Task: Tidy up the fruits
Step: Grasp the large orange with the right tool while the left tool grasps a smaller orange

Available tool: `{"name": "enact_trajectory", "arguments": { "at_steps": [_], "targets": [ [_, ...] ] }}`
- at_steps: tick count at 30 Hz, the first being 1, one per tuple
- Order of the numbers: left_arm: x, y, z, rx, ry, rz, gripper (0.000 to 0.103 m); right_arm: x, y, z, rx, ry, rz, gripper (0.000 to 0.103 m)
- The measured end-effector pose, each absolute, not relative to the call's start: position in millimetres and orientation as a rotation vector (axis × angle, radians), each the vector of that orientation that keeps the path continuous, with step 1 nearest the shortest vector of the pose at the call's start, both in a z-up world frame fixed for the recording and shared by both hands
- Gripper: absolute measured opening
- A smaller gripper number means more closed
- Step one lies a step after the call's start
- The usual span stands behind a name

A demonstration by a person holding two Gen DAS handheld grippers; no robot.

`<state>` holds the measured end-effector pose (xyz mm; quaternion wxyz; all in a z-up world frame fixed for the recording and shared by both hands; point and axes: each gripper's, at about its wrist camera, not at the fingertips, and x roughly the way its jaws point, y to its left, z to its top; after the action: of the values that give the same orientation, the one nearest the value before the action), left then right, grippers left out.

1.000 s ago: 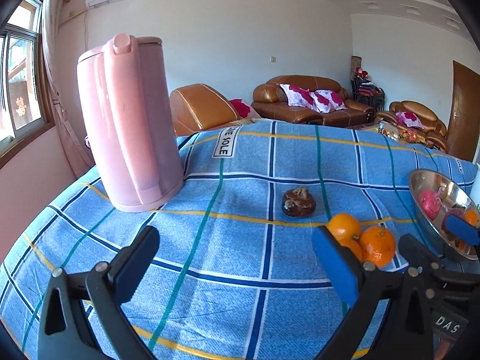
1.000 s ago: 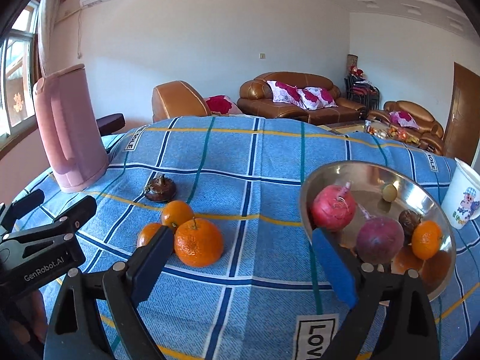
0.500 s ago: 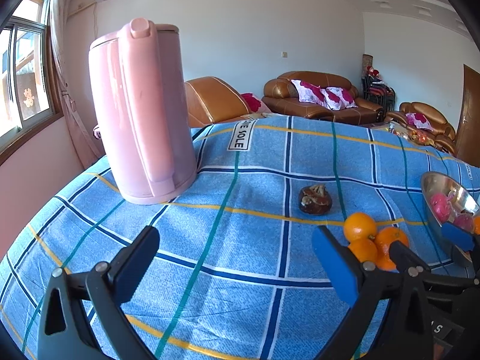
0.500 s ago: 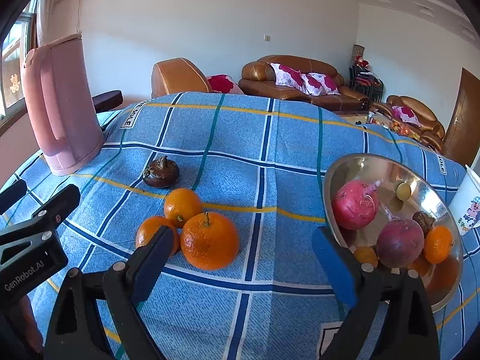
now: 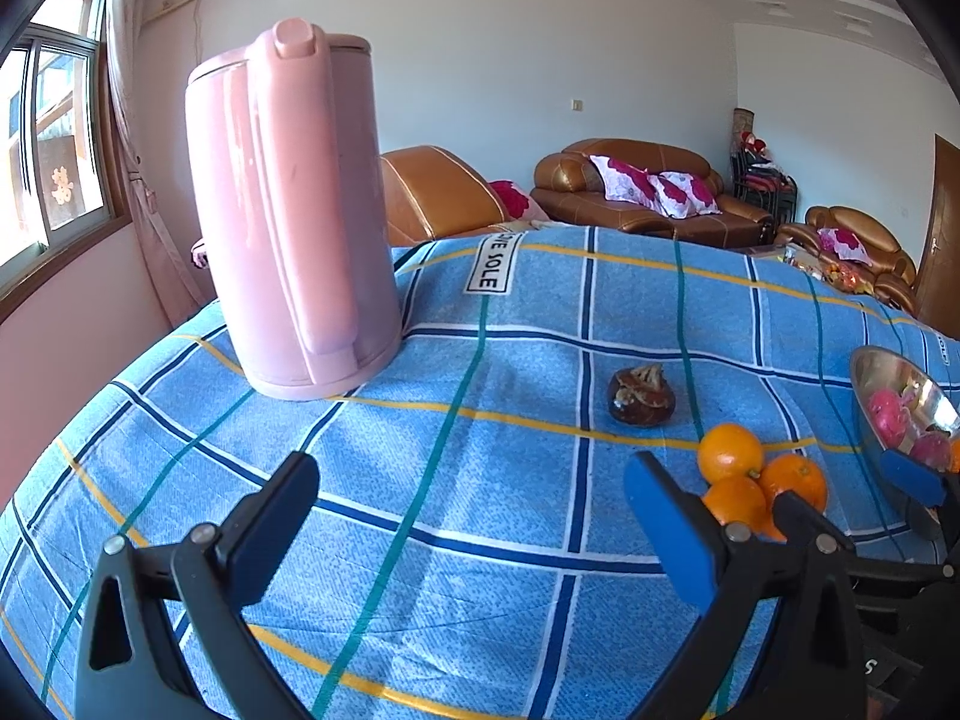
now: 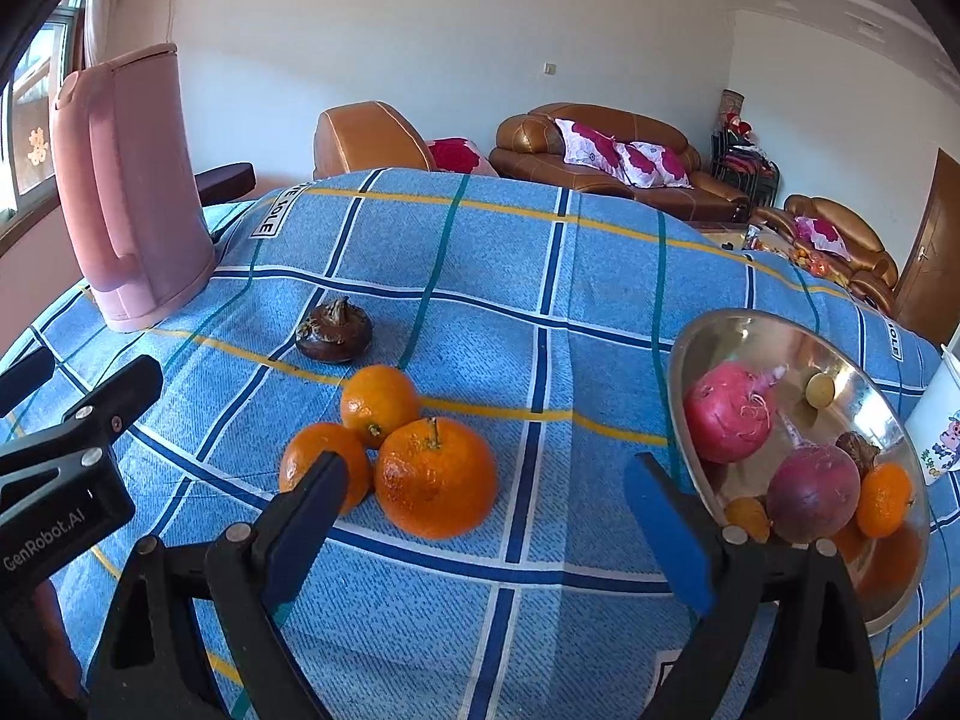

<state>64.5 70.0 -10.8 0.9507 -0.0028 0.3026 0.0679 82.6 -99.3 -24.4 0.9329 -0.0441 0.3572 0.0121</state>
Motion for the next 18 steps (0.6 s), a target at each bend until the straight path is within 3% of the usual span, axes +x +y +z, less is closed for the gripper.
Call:
{"name": "enact_trajectory", "arguments": {
  "at_steps": [2, 5, 13, 14, 18],
  "targets": [
    [66, 71, -11, -0.006, 0.615, 0.140, 0.103, 81, -101, -23, -0.077, 0.722, 0.031, 0.092],
    [67, 72, -12, -0.008, 0.617, 0.146, 0.103, 86, -104, -26, -0.049, 0.748, 0.062, 0.069],
    [68, 73, -13, -0.017, 0.630, 0.123, 0.103, 98, -104, -40, 0.019, 0.843, 0.142, 0.058],
    [69, 72, -14, -0.016, 0.634, 0.117, 0.103, 99, -103, -41, 0.025, 0.855, 0.153, 0.051],
    [71, 69, -16, -0.011, 0.643, 0.102, 0.103, 96, -107, -41, 0.051, 0.848, 0.164, 0.049]
  ]
}}
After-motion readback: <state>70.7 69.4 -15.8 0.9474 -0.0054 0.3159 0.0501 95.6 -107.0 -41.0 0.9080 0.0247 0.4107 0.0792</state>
